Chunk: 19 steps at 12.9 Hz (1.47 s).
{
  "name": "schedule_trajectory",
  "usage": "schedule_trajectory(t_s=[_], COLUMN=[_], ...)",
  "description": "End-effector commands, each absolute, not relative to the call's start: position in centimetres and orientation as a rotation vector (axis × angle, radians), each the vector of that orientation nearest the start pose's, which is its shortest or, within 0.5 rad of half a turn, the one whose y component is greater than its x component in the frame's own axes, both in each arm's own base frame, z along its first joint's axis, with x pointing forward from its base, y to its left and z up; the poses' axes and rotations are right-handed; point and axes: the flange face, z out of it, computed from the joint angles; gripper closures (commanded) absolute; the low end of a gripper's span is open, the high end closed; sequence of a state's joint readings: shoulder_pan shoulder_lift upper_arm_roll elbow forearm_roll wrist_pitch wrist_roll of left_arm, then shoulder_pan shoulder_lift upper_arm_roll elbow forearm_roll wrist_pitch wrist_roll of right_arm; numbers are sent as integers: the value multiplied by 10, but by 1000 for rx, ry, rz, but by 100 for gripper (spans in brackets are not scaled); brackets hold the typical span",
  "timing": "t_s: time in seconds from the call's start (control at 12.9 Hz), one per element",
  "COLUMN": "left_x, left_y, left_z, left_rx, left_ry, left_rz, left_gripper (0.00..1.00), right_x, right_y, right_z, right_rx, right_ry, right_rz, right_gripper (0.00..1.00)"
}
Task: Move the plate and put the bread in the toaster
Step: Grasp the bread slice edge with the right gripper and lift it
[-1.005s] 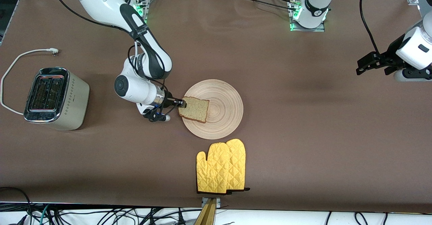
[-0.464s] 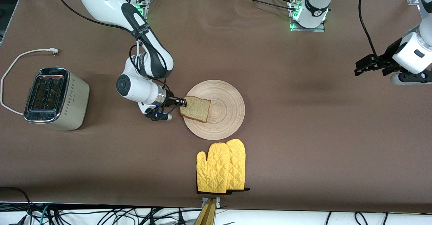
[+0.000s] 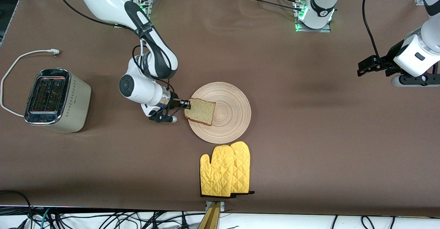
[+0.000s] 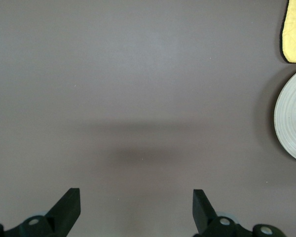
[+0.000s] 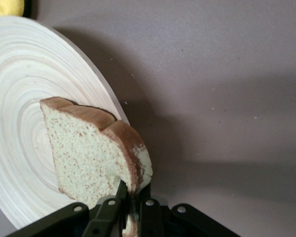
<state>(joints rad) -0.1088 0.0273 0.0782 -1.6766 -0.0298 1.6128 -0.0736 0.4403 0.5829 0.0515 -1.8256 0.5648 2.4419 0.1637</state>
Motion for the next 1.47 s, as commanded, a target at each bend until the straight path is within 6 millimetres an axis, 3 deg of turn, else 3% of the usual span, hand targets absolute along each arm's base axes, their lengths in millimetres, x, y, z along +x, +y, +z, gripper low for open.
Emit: schedule_trajectory(t_s=[0.0,0.39,0.62,1.01,1.39], left_x=[564,564,564,568,569], left_y=[-20,-17,-28,-26,-25], left_z=[566,567,579,578,582], left_rx=[-3138,-3139,-3153,-3145,-3157], left_ry=[-68,-90,-65,-52,-78], left_rz=[118,116,79,44,4], left_gripper=[0,0,0,0,0], right_x=[574,576,586,597,593], right_y=[314,315,317,313,315], right_z=[227,231,250,275,266], right_rx=[-2816,-2884,-2884,-2989,-3120], right_ry=[25,-101,-126,-287,-379], right_rz=[96,79,124,132,89], right_gripper=[100,100,100,100,100])
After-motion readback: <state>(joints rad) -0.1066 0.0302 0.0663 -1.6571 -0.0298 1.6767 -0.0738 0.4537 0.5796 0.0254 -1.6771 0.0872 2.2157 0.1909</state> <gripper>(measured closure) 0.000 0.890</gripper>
